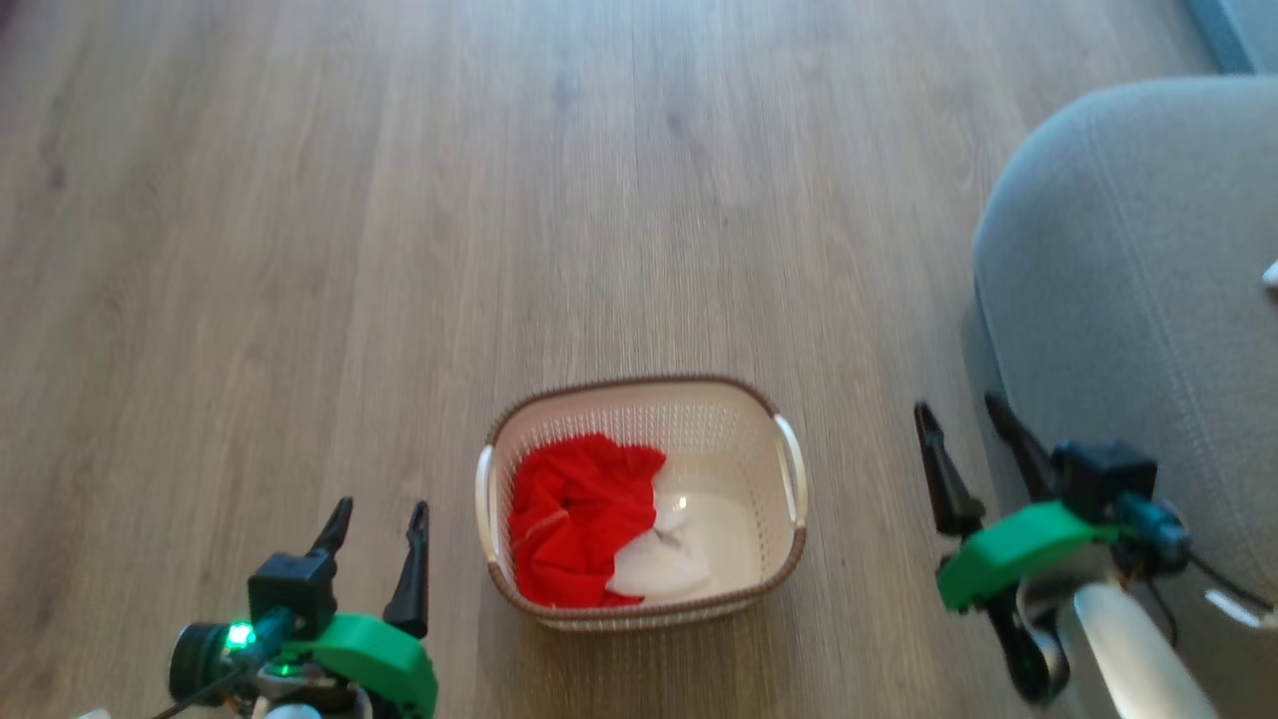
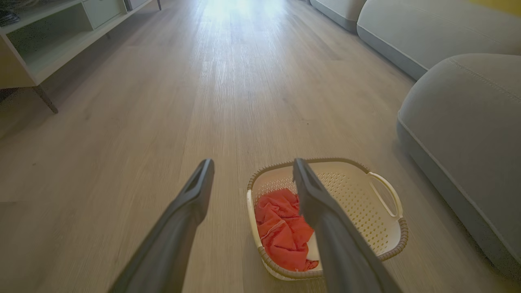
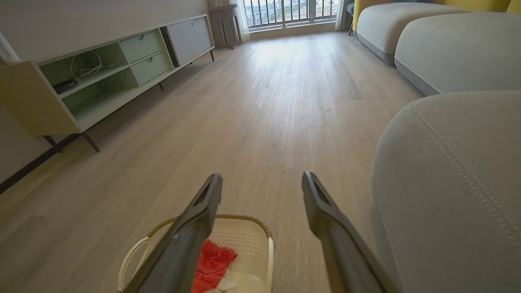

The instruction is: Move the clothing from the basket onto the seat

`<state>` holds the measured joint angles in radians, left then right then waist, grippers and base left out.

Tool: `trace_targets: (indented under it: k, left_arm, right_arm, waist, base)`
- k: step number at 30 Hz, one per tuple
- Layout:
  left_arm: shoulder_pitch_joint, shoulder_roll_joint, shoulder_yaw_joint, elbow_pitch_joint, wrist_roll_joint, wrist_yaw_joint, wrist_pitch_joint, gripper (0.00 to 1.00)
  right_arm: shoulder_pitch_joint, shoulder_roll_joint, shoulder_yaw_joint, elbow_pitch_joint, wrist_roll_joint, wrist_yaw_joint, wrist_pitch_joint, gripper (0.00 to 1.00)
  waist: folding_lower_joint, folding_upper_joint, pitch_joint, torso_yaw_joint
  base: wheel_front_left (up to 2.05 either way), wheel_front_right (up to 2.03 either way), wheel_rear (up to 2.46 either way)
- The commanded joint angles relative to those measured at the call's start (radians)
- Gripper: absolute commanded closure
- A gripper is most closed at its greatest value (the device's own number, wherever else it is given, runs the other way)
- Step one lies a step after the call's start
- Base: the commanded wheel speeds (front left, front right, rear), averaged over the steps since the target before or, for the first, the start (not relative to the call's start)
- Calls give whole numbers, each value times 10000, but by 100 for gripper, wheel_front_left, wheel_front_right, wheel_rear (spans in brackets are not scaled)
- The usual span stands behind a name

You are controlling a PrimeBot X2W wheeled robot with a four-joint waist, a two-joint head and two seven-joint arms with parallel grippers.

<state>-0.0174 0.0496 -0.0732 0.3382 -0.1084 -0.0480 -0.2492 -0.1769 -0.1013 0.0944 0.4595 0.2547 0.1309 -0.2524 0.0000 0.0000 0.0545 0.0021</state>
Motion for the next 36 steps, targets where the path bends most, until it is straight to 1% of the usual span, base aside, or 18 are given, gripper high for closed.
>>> trace_targets:
  k: [1, 8, 9, 14, 22, 25, 29, 36]
  left_arm:
    - [-554, 7, 164, -229, -105, 98, -126, 0]
    - [-1482, 7, -394, 57, -323, 159, -126, 0]
    - [-1482, 7, -394, 57, -323, 159, -126, 0]
    - [-2294, 7, -851, 542, -352, 142, -126, 0]
    - [-3985, 7, -1426, 1542, 139, -72, -126, 0]
    - [-4727, 39, -1709, 2157, 523, -213, -126, 0]
    - [-5851, 190, -2332, 3273, 1099, -431, -126, 0]
    - [-7808, 408, -3350, 5711, 1947, -612, -126, 0]
  right_arm:
    - [-773, -59, 251, -484, -106, -2, -93, 0]
    - [-1786, -76, 364, -952, -221, -2, -93, 0]
    - [-1786, -76, 364, -952, -221, -2, -93, 0]
    - [-2351, -88, 407, -1139, -237, -2, -93, 0]
    - [-3185, -16, 463, -1539, -253, -2, -93, 0]
    - [-3465, 45, 490, -1683, -248, -2, -93, 0]
    - [-3748, 175, 512, -1832, -245, -2, -93, 0]
    - [-3979, 363, 507, -1979, -159, -2, -93, 0]
  waist:
    - [0, 0, 616, -189]
    - [0, 0, 2214, -578]
    - [0, 0, 2214, -578]
    - [0, 0, 3207, -794]
    - [0, 0, 4832, -1235]
    - [0, 0, 5411, -1473]
    - [0, 0, 6069, -1817]
    - [0, 0, 6986, -2312]
  base:
    - [0, 0, 0]
    - [0, 0, 0]
    - [0, 0, 0]
    - [0, 0, 0]
    - [0, 0, 0]
    - [0, 0, 0]
    - [0, 0, 0]
    - [0, 0, 0]
